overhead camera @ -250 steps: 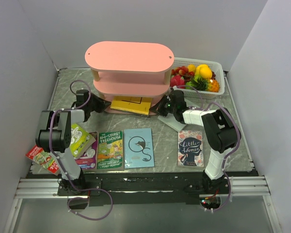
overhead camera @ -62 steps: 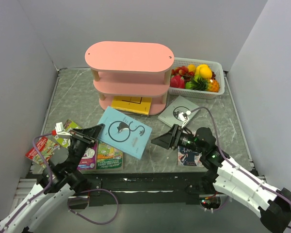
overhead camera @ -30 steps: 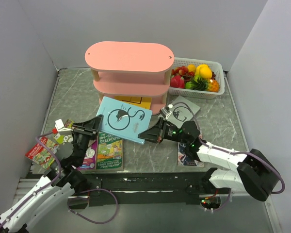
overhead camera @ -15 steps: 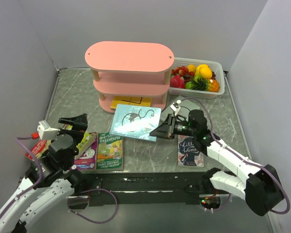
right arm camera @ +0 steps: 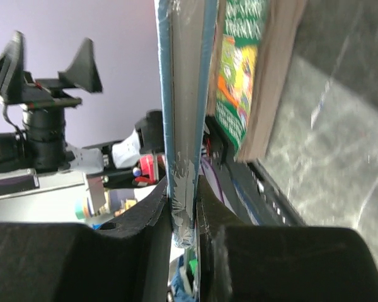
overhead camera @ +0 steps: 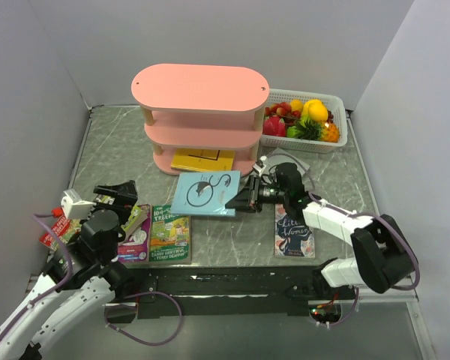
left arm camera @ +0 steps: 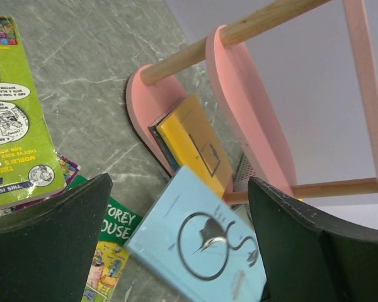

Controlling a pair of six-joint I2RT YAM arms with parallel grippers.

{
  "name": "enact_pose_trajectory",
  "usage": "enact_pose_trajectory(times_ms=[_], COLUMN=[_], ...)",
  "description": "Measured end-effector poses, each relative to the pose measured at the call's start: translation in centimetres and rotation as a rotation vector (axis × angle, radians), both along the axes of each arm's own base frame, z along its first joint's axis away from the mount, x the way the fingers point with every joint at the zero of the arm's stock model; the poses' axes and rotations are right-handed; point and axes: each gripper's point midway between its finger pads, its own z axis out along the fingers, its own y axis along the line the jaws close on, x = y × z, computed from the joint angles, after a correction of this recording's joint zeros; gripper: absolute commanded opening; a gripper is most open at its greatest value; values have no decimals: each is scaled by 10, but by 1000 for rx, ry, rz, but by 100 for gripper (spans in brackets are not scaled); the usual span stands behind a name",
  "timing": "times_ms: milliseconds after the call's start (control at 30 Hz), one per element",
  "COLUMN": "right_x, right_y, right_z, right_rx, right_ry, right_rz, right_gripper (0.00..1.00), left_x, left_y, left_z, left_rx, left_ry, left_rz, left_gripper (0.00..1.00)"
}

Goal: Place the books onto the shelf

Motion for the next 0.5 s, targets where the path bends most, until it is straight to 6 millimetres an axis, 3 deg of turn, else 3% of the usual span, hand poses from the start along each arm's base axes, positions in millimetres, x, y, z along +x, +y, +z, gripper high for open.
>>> enact_pose_trajectory(times_ms=[267, 500], right_x=[39, 70], right_y=[10, 10], right_z=[16, -12], right_rx=[60, 92], right_ry=[-58, 51], right_rz=[-30, -86], right_gripper=[0, 0], left_x=[4, 10], left_y=[-3, -8], left_z=[-8, -17], left_rx=[31, 59], left_ry=[10, 25], left_rz=[-5, -9], left_gripper=[95, 96])
